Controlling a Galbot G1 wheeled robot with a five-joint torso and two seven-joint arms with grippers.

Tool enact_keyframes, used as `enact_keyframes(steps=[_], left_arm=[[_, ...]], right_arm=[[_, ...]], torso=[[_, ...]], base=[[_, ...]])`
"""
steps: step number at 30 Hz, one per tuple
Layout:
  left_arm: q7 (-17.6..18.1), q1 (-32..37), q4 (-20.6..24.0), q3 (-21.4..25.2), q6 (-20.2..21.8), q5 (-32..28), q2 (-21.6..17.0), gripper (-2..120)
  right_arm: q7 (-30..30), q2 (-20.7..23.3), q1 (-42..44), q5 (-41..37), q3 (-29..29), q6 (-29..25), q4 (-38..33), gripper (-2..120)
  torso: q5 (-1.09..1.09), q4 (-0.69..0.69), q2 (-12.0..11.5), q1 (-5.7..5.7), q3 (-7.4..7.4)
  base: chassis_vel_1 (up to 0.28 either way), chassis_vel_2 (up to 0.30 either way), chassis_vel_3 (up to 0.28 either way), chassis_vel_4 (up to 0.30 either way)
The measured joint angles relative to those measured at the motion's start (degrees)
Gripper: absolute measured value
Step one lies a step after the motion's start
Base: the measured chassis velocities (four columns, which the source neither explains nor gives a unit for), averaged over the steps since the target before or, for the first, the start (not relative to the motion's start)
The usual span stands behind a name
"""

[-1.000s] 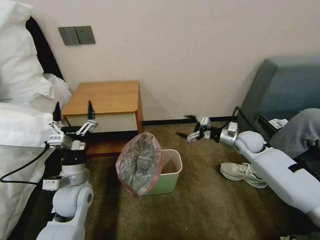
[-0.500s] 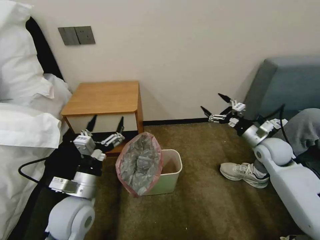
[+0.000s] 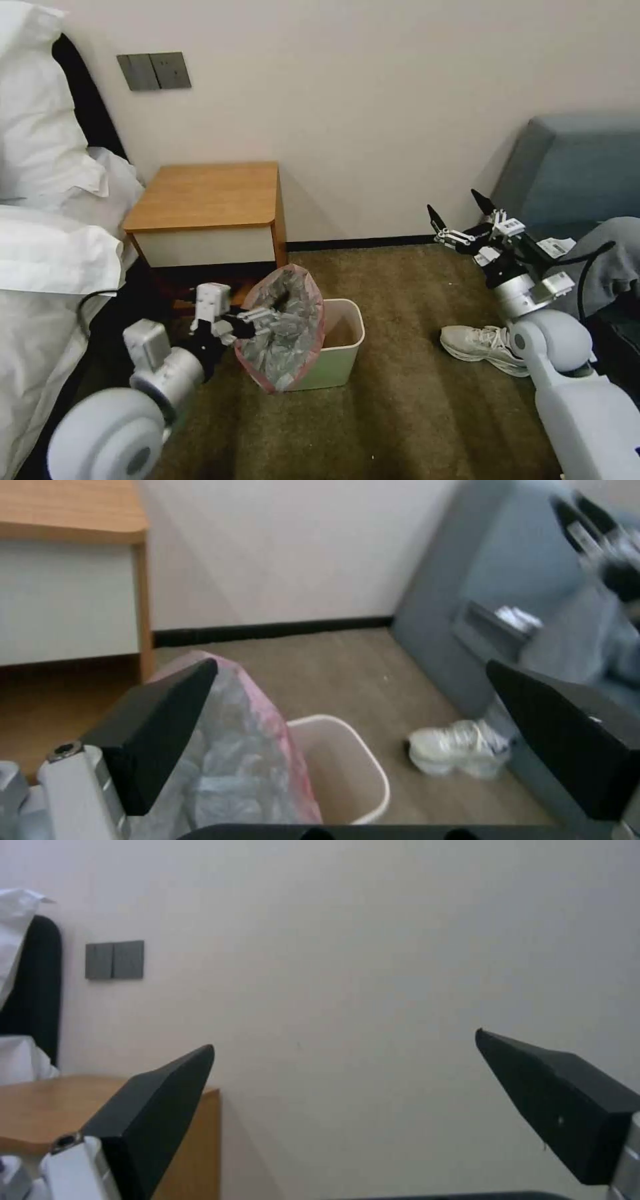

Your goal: Pick up the garbage bag from the table and place it over the trash can.

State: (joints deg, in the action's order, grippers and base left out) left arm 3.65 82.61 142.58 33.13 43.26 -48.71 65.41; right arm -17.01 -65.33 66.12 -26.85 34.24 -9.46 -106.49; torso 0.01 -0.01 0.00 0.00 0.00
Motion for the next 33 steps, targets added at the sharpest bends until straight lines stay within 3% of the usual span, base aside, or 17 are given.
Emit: enact_keyframes(steps=[2, 4, 5, 6, 9, 18, 26, 29, 33], left_arm=[[1.94, -0.71, -0.13, -0.33, 0.17, -1.21, 0.2, 100], [9.18, -2.37, -0.91, -0.93, 0.25, -5.48, 0.5, 100], [9.18, -2.37, -0.91, -0.93, 0.25, -5.48, 0.5, 100], [11.71, -2.51, -1.59, -1.03, 0.22, -6.89, 0.4, 100], [14.79, -2.14, -3.35, -1.22, -0.18, -10.72, -0.18, 100], [15.72, -2.74, -5.04, -2.79, -0.66, -13.07, -0.65, 100], [18.35, -4.2, -10.37, -4.71, -0.88, -13.49, -0.57, 100], [18.4, -4.22, -10.44, -4.74, -0.88, -13.48, -0.55, 100], [19.28, -5.08, -13.52, -5.81, -1.0, -10.96, 0.16, 100]], right_arm=[[0.01, -0.2, 0.26, 0.14, 0.06, 0.0, -0.09, 100], [0.11, -0.68, 1.06, 0.49, 0.25, 0.0, -0.37, 100], [0.11, -0.68, 1.06, 0.49, 0.25, 0.0, -0.37, 100], [0.3, -0.76, 1.38, 0.53, 0.48, -0.02, -0.39, 100], [0.53, -0.76, 1.14, 0.73, 0.51, -0.1, 0.08, 100], [0.88, -1.97, 0.44, 2.15, -0.57, -0.11, 0.94, 100], [0.88, -2.65, 1.26, 2.64, -0.7, -0.65, 1.41, 100], [0.88, -2.65, 1.27, 2.63, -0.71, -0.66, 1.41, 100], [0.79, -3.09, 1.54, 2.66, -0.87, -0.76, 1.38, 100]], torso=[[-0.02, 0.0, 0.0, 0.0, 0.0], [-0.01, 0.0, 0.0, 0.0, 0.0], [-0.01, 0.0, 0.0, 0.0, 0.0], [-0.02, 0.0, 0.0, 0.0, 0.0], [-0.02, 0.01, 0.0, 0.0, 0.0], [-0.01, 0.01, -0.01, 0.0, 0.0], [-0.02, 0.0, -0.01, 0.0, 0.0], [-0.02, 0.0, -0.01, 0.0, 0.01], [-0.01, 0.0, -0.01, 0.0, 0.0]], base=[[0.0, 0.0, 0.0, 0.0], [0.0, 0.0, 0.0, 0.0], [0.0, 0.0, 0.0, 0.0], [0.0, 0.0, 0.0, 0.0], [0.0, 0.0, 0.0, 0.0], [0.0, 0.0, 0.0, 0.0], [0.0, 0.0, 0.0, 0.0], [0.0, 0.0, 0.0, 0.0], [0.0, 0.0, 0.0, 0.0]])
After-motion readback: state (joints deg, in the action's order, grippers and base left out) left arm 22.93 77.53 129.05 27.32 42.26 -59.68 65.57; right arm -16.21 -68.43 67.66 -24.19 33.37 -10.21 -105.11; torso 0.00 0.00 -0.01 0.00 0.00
